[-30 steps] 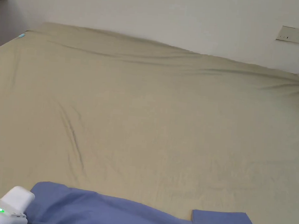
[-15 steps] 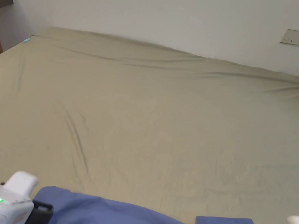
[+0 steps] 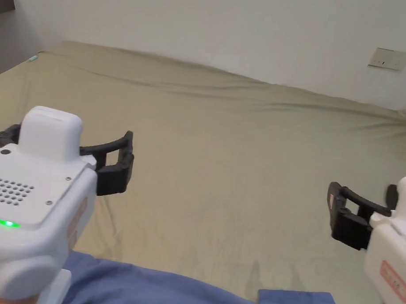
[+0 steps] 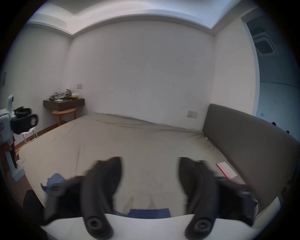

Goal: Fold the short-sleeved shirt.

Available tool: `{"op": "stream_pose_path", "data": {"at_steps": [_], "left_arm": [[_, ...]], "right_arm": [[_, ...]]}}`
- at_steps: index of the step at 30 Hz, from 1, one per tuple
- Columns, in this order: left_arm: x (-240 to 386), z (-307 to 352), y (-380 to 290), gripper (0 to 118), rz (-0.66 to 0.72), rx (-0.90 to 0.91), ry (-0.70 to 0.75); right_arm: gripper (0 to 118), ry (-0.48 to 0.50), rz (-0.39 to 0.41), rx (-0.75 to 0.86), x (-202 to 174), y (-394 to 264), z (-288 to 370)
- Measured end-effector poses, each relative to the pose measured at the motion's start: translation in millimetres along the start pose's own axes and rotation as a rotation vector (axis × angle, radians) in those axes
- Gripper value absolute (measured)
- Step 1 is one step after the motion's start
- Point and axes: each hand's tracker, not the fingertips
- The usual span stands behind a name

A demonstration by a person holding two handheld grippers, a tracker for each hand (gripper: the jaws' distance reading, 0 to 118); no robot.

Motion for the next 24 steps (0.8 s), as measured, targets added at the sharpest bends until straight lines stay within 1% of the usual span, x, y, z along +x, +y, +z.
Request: {"op": "stream_pose_path", "data": {"at_steps": [1,2,3,5,6,8,12,19,21,24], "left_arm": [[7,3,-1,47,-0.008,0.013,0.006],[13,2,-3,19,-0.013,0.017,0.014],[18,4,-5,8,-0.016,0.024,0.020],[25,8,-7,5,-0.027,0.021,0.006],[29,7,-8,0,-0.032,0.016,0.001],[36,10,-12,0,-0.058,0.028,0.018],[42,9,-11,0,-0.083,0.021,0.010],[40,-2,-18,0,-0.076,-0.008,-0.014],[39,-11,-29,0,-0.079,-0.059,-0.031],[34,-25,-56,0,-0.046,-0.172,-0.063]], "right_arm": [[18,0.000,0.020,0.015,-11,-2,2],[7,-0.038,0.054,0.038,-22,-6,2],[7,-0.050,0.076,0.059,-30,-10,2],[3,-0.055,0.123,0.053,-43,-15,2],[3,-0.058,0.126,0.051,-48,-17,1],[2,-0.091,0.141,0.080,-54,-21,1],[2,-0.083,0.125,0.085,-55,-16,-2],[3,-0.095,0.091,0.058,-48,-19,-10],[2,-0.092,0.088,0.033,-45,-26,-15],[3,-0.078,0.065,-0.022,-40,-38,-22]]}}
